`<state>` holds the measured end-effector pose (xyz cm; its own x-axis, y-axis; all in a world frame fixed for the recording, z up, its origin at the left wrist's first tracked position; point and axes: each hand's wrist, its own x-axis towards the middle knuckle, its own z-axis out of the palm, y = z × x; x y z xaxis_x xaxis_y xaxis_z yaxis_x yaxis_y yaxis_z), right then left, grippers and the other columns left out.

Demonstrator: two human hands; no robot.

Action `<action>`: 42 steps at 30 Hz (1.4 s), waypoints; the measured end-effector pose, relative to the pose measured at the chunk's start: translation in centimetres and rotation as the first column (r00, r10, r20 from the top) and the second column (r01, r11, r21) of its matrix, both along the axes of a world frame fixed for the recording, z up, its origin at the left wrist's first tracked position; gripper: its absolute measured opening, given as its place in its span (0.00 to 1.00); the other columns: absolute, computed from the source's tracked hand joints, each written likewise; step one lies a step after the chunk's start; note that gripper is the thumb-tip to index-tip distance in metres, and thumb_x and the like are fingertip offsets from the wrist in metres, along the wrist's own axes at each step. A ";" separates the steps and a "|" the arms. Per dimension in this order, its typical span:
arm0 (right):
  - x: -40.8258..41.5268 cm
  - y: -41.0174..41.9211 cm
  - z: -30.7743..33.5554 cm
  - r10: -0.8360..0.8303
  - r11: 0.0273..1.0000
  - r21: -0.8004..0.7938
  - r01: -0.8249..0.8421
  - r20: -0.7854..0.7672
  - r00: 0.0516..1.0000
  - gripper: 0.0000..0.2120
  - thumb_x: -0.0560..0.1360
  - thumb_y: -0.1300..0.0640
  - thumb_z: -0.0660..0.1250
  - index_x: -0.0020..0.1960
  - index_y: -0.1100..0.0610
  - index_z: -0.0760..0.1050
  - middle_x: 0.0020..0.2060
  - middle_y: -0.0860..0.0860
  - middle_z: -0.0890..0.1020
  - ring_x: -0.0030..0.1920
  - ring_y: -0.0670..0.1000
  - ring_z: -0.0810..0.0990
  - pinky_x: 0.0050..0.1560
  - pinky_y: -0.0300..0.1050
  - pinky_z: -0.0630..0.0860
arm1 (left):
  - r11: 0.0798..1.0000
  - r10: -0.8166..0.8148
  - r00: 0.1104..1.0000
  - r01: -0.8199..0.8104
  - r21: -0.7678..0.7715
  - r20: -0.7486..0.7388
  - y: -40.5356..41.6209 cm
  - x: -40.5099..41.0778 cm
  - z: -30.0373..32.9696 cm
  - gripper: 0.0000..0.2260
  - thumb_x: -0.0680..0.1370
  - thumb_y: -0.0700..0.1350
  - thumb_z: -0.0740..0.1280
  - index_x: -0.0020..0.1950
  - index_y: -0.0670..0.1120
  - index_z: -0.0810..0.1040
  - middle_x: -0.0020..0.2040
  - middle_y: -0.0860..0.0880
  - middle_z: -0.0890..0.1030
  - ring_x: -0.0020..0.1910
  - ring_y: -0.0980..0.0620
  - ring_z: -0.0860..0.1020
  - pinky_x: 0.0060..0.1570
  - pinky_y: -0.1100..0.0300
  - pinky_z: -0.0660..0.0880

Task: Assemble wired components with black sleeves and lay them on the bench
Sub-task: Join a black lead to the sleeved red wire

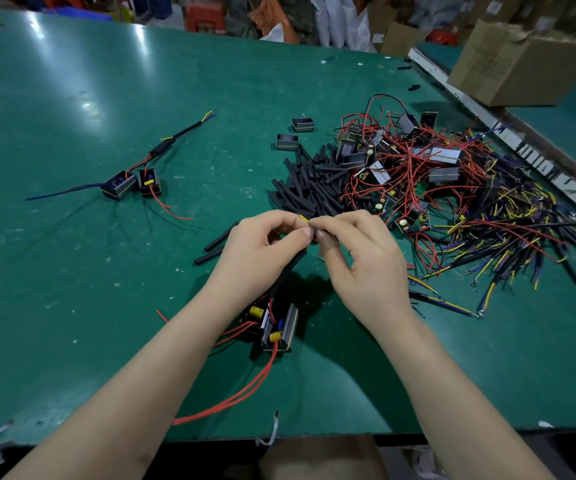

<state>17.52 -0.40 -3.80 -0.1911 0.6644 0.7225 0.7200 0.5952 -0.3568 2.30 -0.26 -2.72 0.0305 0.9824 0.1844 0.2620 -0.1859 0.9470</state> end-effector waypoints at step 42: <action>0.3 0.5 -0.1 0.040 0.948 -0.295 -0.115 -0.247 0.968 0.09 0.76 0.57 0.67 0.56 0.54 0.75 0.44 0.46 0.81 0.48 0.48 0.80 0.49 0.44 0.74 | 0.990 -0.011 0.995 0.025 -0.137 0.103 0.5 -0.2 0.8 0.05 0.80 0.50 0.61 0.47 0.51 0.75 0.37 0.56 0.79 0.32 0.65 0.75 0.36 0.74 0.70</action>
<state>17.83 0.06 -3.87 -0.1000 0.8496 0.5178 0.5493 0.4811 -0.6833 2.05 0.21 -1.90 0.0367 0.9981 0.0501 0.1612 -0.0554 0.9854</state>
